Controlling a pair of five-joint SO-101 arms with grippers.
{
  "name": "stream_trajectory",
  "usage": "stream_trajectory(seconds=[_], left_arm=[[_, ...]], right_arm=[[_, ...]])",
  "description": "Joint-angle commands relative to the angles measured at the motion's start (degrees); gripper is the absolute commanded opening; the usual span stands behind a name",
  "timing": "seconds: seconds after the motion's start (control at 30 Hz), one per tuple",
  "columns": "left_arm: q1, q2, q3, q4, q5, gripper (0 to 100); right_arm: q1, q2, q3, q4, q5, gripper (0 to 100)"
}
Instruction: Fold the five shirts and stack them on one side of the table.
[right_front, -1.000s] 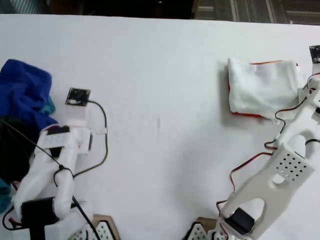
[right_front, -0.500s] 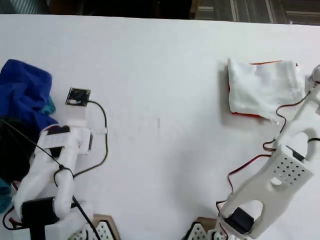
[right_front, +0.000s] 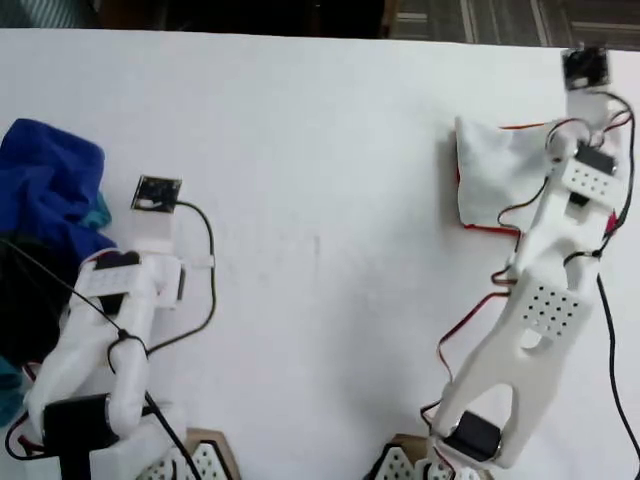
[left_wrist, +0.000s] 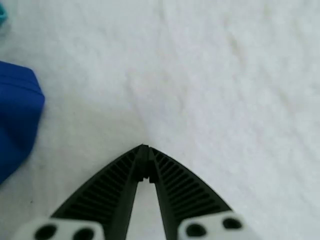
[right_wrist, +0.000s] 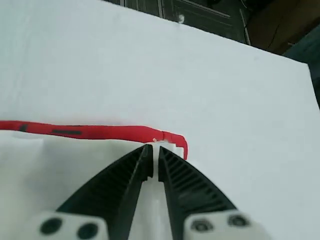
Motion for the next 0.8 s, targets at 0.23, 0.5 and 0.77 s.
stream_trajectory(seconds=[0.23, 0.5, 0.77], left_arm=[[-0.09, -1.93, -0.22, -0.88, -0.35, 3], [-0.09, -1.93, -0.22, -0.88, -0.35, 3], [-0.09, -1.93, -0.22, -0.88, -0.35, 3]], right_arm=[[3.65, 6.46, -1.32, -10.15, 2.55, 2.6], [6.02, 5.58, -1.41, -9.89, 1.85, 2.6], [2.51, -8.57, -1.41, 0.22, -20.31, 2.7]])
